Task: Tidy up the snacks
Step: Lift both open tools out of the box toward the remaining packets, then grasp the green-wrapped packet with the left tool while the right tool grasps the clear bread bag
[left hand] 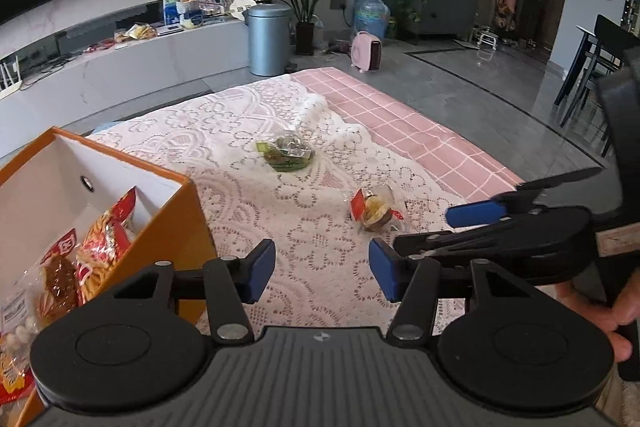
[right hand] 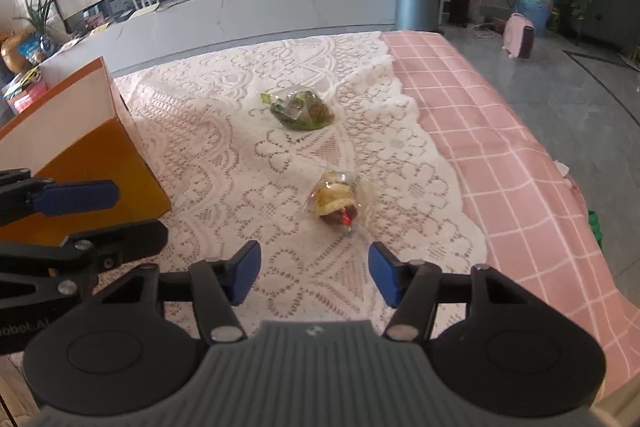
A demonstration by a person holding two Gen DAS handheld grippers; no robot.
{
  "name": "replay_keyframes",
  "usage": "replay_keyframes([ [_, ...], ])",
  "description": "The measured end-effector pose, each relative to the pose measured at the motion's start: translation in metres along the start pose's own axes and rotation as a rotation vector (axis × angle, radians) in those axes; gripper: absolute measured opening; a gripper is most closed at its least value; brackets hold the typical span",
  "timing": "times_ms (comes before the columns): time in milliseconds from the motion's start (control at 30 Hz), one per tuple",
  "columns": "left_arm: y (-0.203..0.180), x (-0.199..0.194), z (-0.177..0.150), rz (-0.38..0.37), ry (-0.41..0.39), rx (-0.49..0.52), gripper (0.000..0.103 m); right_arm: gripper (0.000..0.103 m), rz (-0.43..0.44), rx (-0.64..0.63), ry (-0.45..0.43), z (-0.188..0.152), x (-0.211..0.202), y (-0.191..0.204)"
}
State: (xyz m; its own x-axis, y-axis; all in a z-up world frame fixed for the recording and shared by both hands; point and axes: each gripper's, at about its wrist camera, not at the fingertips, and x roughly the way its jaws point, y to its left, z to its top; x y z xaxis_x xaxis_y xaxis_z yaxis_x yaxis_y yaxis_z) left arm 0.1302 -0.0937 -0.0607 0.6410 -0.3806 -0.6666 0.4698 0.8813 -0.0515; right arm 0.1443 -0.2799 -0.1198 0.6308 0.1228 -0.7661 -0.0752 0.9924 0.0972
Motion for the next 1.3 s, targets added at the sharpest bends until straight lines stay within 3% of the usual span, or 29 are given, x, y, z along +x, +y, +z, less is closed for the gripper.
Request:
replay_keyframes([
  [233,0.005,0.013,0.015,0.031,0.015,-0.002,0.064,0.055,-0.037,-0.008,0.008,0.026,0.027,-0.005],
  [467,0.008,0.023,0.034,0.046,0.019,0.025,0.064,0.058,-0.014,0.045,0.110,0.042,0.071,-0.017],
  [567,0.009,0.031,0.042,0.045,0.031,0.042,0.064,0.053,-0.011,0.044,0.122,0.045,0.084,-0.020],
  [767,0.010,0.051,0.054,0.059,0.071,0.069,0.064,0.047,-0.005,0.042,0.109,0.048,0.090,-0.029],
  [933,0.009,0.067,0.066,0.060,0.086,0.085,0.064,0.042,-0.070,0.045,0.093,0.056,0.097,-0.043],
  [1100,0.012,0.090,0.082,0.047,0.111,0.052,0.069,0.040,-0.118,0.126,0.072,0.062,0.097,-0.066],
  [1167,0.014,0.103,0.090,0.051,0.129,0.045,0.078,0.040,-0.104,0.164,0.056,0.067,0.094,-0.075],
  [1300,0.013,0.129,0.107,0.085,0.178,0.054,0.080,0.040,-0.046,0.190,0.009,0.080,0.089,-0.080],
])
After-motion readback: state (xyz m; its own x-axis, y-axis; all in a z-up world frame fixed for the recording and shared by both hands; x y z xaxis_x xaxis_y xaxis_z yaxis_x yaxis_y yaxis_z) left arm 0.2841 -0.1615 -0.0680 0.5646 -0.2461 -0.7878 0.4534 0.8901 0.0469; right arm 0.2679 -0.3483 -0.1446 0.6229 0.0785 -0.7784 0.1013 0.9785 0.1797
